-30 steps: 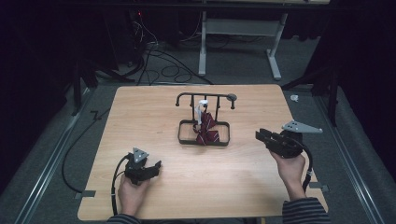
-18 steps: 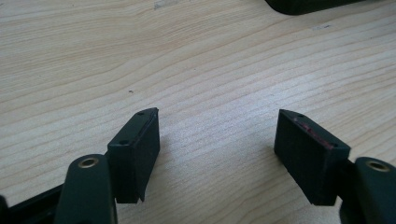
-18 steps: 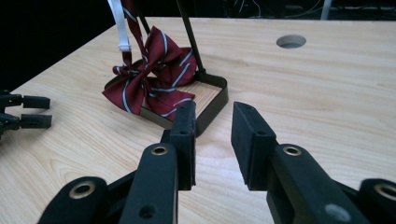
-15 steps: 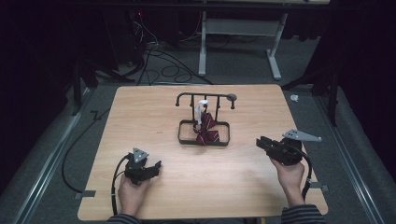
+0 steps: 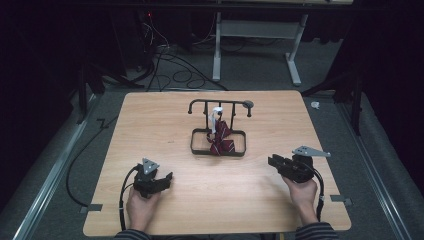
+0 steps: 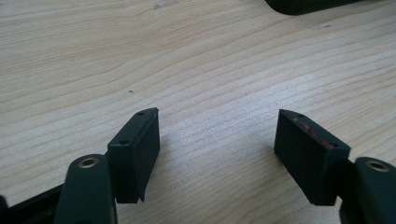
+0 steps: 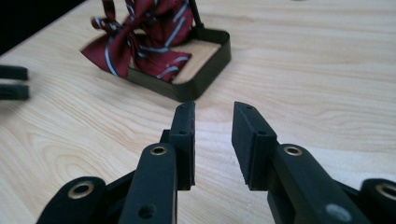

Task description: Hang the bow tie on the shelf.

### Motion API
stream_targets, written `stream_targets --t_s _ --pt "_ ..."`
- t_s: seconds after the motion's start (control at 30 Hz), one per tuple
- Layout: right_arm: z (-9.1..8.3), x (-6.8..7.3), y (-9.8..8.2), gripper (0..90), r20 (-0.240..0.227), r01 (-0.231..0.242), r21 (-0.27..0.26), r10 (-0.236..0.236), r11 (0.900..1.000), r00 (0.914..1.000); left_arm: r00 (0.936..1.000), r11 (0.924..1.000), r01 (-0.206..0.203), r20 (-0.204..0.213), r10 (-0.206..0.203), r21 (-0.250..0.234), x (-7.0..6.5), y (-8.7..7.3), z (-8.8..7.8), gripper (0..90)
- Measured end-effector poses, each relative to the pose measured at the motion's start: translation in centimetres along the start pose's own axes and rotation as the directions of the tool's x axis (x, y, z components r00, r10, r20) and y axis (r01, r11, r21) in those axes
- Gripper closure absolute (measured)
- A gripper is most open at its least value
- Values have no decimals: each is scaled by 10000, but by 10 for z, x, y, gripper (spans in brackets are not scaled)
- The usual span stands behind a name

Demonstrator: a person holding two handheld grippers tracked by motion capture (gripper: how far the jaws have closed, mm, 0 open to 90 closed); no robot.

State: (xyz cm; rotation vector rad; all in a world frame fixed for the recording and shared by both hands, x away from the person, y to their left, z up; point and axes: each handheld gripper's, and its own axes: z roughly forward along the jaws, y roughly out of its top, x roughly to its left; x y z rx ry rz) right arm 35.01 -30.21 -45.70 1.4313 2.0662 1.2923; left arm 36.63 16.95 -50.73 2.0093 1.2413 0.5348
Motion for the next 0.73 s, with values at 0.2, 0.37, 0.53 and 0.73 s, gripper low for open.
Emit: stream_targets --t_s 0.2,0.37,0.53,0.73 --pt "15 1 -12 704 413 219 530 -241 9984 9989 10000 10000 1 0 -1 -1 0 0 0 316" --pt "29 5 -22 646 1329 711 1051 -848 9919 9875 10000 10000 1 -1 -1 0 0 0 0 316" --pt "38 6 -27 609 1646 860 1388 -1086 9866 9804 10000 10000 0 -1 0 1 0 0 0 316" --pt "43 10 -29 584 1950 1375 1563 -1671 9781 9665 10000 10000 -1 -10 1 2 0 0 0 317"
